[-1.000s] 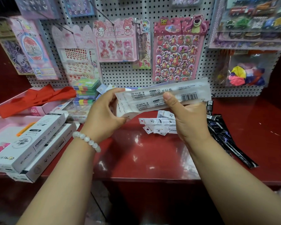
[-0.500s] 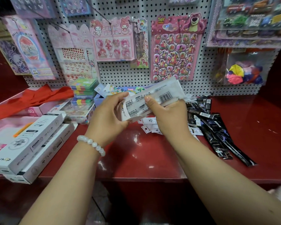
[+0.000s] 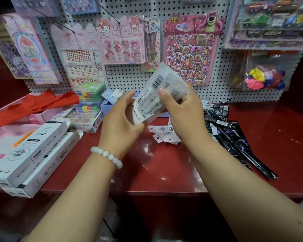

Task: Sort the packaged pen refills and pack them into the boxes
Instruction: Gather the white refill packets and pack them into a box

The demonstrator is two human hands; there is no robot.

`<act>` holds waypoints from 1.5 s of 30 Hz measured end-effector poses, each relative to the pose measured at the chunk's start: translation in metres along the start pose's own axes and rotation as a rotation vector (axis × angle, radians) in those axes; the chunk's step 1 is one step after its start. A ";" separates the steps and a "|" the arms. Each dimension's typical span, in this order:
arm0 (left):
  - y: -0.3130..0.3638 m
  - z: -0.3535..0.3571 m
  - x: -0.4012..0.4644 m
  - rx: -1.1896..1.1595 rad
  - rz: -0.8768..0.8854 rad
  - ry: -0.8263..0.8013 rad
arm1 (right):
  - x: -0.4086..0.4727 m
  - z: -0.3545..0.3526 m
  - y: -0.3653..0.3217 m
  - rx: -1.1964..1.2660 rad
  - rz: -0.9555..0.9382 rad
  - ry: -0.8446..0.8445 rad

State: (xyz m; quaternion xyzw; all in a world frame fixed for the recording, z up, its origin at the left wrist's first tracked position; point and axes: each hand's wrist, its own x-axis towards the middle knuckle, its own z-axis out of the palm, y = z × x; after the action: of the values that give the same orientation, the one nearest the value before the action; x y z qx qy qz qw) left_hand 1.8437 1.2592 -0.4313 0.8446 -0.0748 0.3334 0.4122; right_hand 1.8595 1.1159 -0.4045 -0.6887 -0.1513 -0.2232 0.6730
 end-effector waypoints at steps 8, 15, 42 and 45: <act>0.021 0.003 0.008 -0.095 -0.089 0.094 | 0.047 0.001 -0.033 -0.231 -0.023 -0.289; -0.014 0.012 0.007 -0.021 -0.283 -0.031 | 0.060 0.014 -0.037 -0.467 0.081 -0.570; -0.007 0.031 -0.005 -0.015 -0.390 0.145 | 0.048 0.027 -0.038 -0.698 -0.327 -0.644; -0.008 0.031 -0.005 -0.018 -0.369 0.150 | 0.047 0.026 -0.034 -0.738 -0.493 -0.594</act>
State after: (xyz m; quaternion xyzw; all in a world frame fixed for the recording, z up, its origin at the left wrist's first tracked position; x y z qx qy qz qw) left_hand 1.8581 1.2409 -0.4535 0.8129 0.1092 0.3137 0.4784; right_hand 1.8847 1.1390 -0.3512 -0.8572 -0.4040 -0.2085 0.2420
